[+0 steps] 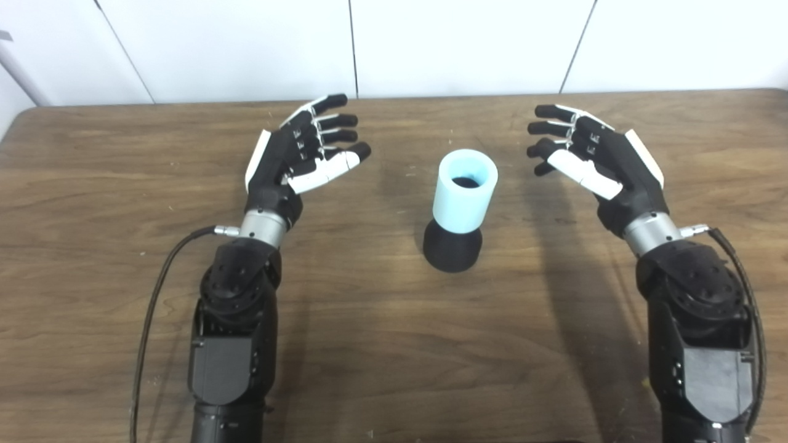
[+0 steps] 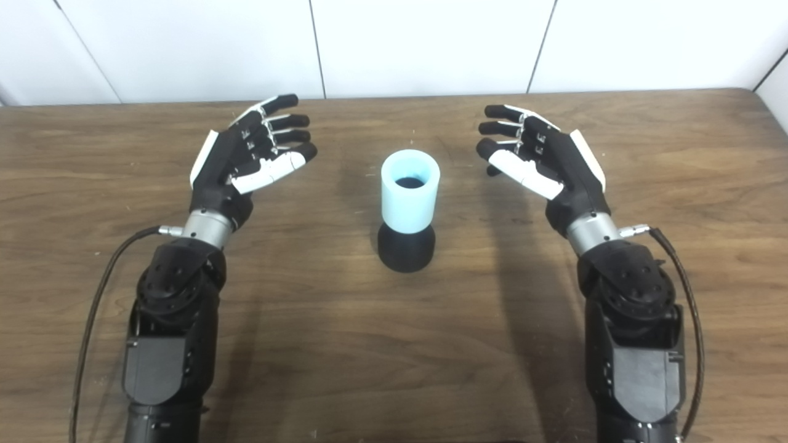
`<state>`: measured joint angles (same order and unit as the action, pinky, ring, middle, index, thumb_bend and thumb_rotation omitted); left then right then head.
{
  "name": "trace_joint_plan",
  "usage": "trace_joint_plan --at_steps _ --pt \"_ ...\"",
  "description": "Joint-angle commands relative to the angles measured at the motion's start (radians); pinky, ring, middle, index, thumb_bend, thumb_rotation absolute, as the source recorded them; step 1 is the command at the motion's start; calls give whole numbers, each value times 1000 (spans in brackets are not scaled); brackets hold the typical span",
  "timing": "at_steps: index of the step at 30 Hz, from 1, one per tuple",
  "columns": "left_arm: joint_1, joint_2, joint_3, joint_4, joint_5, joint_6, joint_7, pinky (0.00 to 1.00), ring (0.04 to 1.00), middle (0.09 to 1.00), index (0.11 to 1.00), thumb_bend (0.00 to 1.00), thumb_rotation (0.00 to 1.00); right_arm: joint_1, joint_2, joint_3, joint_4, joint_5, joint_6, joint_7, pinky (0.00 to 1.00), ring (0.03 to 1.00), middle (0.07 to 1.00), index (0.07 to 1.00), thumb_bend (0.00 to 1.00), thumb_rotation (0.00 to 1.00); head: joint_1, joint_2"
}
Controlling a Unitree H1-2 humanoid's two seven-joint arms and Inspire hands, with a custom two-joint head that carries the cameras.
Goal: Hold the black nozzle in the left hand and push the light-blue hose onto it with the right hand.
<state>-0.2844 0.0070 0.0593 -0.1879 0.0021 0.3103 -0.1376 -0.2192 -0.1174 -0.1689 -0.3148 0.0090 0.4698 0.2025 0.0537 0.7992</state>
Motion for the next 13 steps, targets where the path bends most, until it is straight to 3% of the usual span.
trace_joint_plan --at_steps 1,13 --pt "-32 15 0 -32 -27 -7 -6 601 678 685 712 551 122 -21 8 -11 -18 39 -1 -28 529 639 727 760 575 398 -3 1" --pt "-31 88 -28 -20 -105 35 -54 631 725 729 769 602 187 18 8 -18 -22 116 -11 -90 541 665 749 776 581 407 -22 -10"
